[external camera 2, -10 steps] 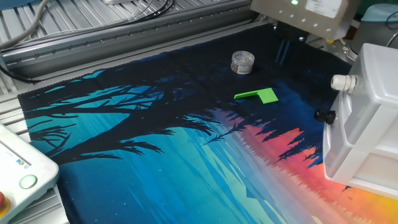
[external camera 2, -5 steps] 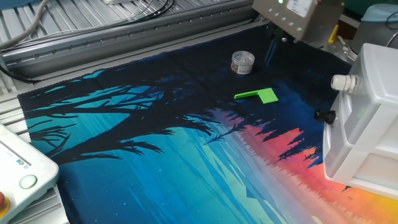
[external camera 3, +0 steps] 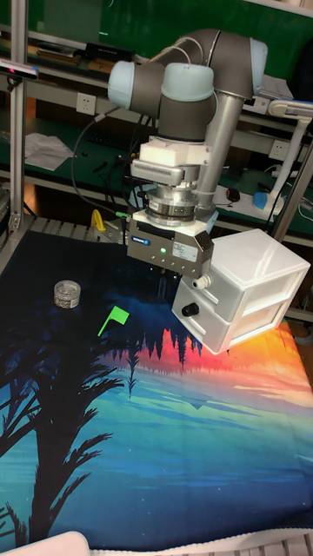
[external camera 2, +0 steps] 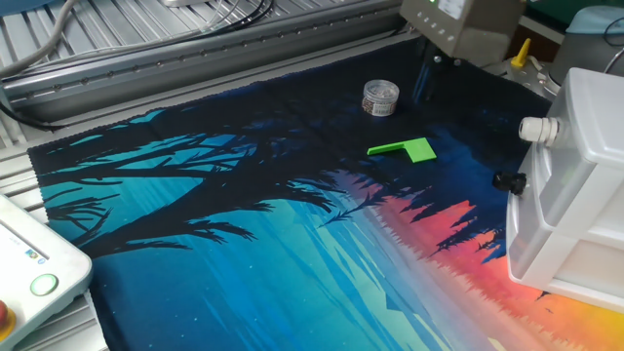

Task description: Grasp the handle and open the drawer

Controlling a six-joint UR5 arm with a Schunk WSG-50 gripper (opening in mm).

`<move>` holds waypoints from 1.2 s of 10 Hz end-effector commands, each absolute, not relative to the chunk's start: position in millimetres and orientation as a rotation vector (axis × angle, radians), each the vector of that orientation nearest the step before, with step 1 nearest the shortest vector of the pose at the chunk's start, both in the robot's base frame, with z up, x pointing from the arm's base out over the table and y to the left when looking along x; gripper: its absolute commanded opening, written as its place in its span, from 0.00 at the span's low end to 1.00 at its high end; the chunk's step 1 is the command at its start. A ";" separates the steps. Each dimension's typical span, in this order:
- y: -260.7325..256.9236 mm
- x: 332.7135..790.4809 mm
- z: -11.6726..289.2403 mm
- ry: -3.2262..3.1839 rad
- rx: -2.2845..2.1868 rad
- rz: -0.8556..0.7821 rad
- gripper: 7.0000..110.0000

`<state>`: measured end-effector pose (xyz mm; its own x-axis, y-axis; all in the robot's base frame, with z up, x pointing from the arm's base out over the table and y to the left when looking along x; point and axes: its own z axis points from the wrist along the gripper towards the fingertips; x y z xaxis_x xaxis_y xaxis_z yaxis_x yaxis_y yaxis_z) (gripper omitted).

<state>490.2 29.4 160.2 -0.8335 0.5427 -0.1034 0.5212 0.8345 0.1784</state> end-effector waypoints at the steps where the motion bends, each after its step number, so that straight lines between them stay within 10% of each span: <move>1: 38.6 467.2 156.4 2.972 0.882 0.259 0.00; 3: 42.3 465.9 155.6 2.976 0.896 0.286 0.00; 4: 43.5 467.0 155.9 2.974 0.891 0.294 0.36; 8: 41.2 471.5 155.9 2.973 0.806 0.285 0.36; 9: 33.2 471.2 154.7 2.957 0.860 0.237 0.57; 12: 24.5 455.7 152.7 2.963 1.041 0.161 0.57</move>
